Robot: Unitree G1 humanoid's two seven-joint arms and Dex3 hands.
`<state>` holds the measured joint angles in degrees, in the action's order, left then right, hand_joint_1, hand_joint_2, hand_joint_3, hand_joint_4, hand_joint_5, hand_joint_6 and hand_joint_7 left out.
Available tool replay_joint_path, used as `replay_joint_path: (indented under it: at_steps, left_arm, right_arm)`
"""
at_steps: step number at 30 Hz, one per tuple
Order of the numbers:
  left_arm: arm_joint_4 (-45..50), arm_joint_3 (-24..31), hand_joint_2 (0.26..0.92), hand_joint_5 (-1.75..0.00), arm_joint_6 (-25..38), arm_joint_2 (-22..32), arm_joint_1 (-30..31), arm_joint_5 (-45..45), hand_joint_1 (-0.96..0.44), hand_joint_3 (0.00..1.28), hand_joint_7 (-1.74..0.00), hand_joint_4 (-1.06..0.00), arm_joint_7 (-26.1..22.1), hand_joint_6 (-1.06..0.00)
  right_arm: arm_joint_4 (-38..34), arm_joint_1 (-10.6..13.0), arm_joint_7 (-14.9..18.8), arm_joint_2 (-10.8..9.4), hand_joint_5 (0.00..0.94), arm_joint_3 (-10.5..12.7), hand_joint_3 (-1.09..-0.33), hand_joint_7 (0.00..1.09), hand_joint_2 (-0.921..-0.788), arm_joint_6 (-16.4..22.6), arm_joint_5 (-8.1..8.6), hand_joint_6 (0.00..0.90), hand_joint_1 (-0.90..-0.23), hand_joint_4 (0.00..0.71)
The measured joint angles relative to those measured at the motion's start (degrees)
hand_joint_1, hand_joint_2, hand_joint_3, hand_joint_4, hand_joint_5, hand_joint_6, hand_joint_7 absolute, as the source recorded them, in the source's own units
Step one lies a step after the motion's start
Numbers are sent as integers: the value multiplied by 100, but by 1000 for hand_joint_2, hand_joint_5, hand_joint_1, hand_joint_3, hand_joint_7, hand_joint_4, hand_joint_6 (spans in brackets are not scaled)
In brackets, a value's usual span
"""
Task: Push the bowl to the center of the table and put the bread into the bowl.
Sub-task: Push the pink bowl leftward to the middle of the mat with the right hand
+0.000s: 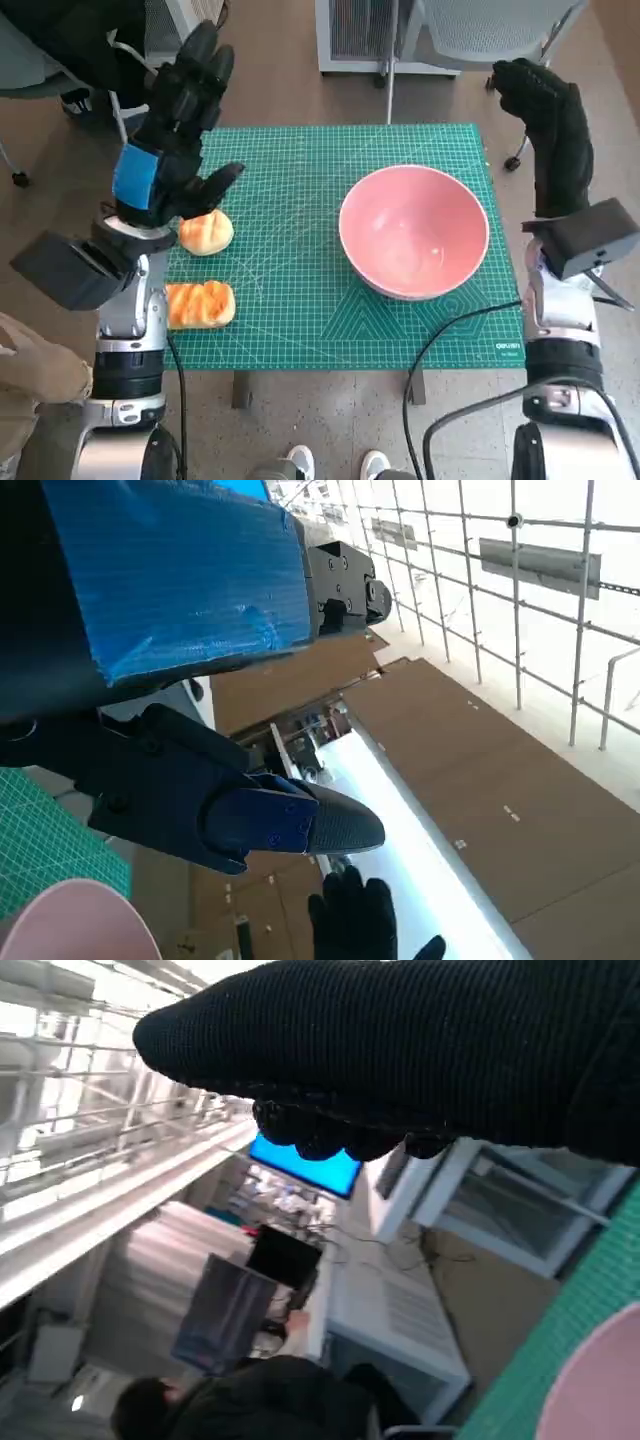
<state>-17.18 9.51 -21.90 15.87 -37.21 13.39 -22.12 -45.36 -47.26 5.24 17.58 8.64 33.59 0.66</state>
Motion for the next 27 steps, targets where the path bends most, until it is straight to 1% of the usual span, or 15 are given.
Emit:
replay_joint_path:
  at_steps: [11,27]
  left_arm:
    - [-1,6,921,-3,0,0,2,0,-701,278,-136,-84,0,-122]
    - [-1,8,921,-2,0,0,2,0,-702,278,-132,-84,0,-125]
  right_arm:
    - [-394,-133,-43,18,2,17,-831,301,-921,78,1,7,-632,136]
    - [-529,-146,-45,19,1,18,-832,307,-921,139,0,5,-632,136]
